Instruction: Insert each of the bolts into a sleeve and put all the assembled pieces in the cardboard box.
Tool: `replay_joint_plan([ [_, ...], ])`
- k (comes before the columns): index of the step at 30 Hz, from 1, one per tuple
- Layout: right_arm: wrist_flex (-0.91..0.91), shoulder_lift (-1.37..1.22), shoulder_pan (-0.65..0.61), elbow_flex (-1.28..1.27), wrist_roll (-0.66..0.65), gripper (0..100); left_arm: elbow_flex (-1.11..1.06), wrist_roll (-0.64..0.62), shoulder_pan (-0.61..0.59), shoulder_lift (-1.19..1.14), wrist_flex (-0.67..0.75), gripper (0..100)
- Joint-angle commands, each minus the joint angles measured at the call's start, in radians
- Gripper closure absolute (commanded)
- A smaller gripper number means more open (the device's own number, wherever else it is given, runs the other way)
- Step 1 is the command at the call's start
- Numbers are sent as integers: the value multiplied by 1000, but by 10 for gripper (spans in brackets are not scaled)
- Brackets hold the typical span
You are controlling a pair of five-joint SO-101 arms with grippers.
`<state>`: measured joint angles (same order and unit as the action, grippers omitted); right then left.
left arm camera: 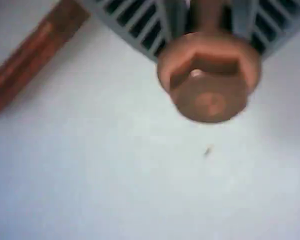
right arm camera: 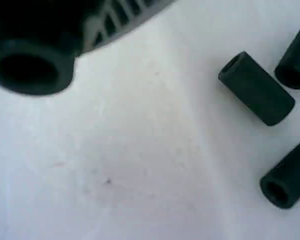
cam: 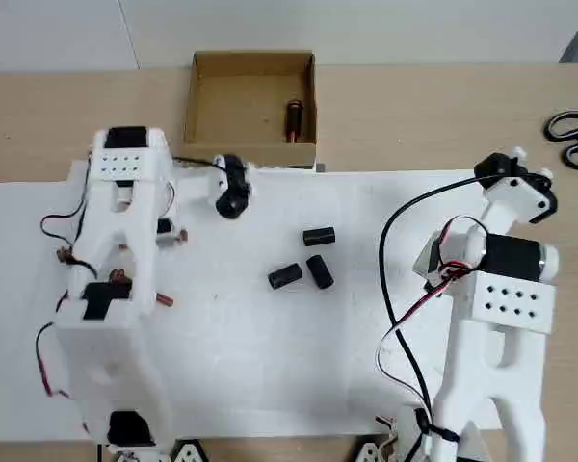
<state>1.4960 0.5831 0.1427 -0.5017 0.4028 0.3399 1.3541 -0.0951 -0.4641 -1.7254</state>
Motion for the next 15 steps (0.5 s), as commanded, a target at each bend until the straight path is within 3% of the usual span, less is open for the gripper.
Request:
replay_joint_plan([
  [1,-2,36,-1,52,-9,996,28,147,15,164,-26,995],
  [5,71,36,-51,153,-9,996,28,37,23,273,-26,995],
  [8,142,36,-139,227,-9,996,30,-115,41,364,-25,995],
  [15,225,99,-292,292,-8,996,30,-647,77,592,-25,995],
])
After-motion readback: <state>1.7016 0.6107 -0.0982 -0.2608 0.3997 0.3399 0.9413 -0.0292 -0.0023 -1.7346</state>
